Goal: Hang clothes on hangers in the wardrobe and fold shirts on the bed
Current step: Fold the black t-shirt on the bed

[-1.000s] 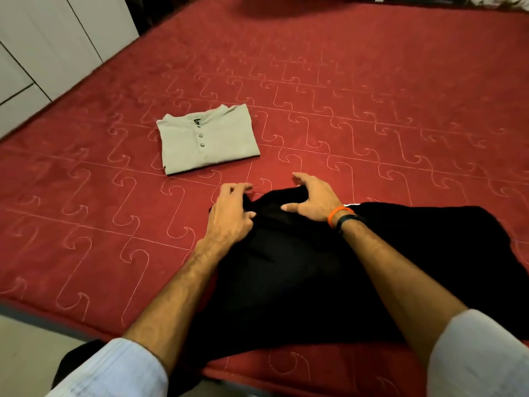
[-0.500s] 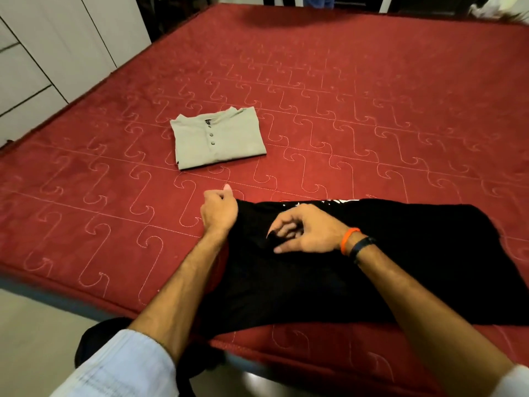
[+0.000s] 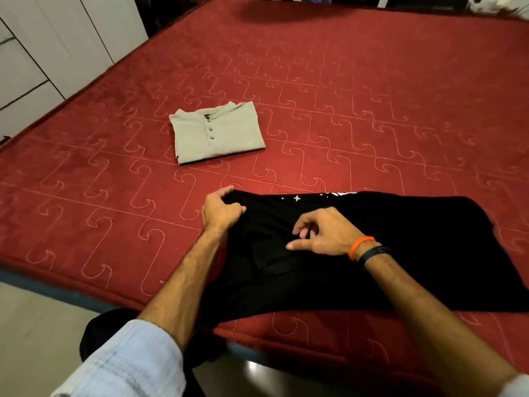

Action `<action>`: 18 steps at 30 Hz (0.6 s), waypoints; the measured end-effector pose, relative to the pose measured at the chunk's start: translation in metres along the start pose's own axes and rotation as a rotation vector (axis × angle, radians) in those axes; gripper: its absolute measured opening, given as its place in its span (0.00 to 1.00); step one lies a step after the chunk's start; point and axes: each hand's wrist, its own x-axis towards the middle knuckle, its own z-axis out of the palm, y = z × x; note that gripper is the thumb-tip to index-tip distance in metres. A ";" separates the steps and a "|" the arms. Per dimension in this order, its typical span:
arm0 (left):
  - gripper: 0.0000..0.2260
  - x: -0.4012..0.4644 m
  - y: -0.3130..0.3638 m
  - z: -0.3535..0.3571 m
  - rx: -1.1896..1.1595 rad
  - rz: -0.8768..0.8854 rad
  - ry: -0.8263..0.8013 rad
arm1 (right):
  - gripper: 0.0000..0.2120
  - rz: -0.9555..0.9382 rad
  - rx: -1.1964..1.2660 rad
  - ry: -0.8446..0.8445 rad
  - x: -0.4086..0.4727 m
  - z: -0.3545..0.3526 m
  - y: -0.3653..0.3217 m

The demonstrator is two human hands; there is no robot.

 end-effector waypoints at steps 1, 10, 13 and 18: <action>0.33 0.001 -0.002 -0.001 0.004 0.001 -0.032 | 0.21 -0.016 -0.021 -0.051 -0.002 0.001 0.002; 0.31 -0.016 0.000 -0.011 0.328 0.261 0.052 | 0.38 -0.182 -0.032 0.037 -0.022 0.013 0.017; 0.15 -0.047 0.002 -0.014 0.401 0.439 0.047 | 0.34 -0.203 -0.091 0.188 -0.027 0.016 0.013; 0.18 -0.097 -0.008 -0.016 0.504 0.454 -0.189 | 0.24 -0.187 -0.263 0.232 -0.036 0.024 0.006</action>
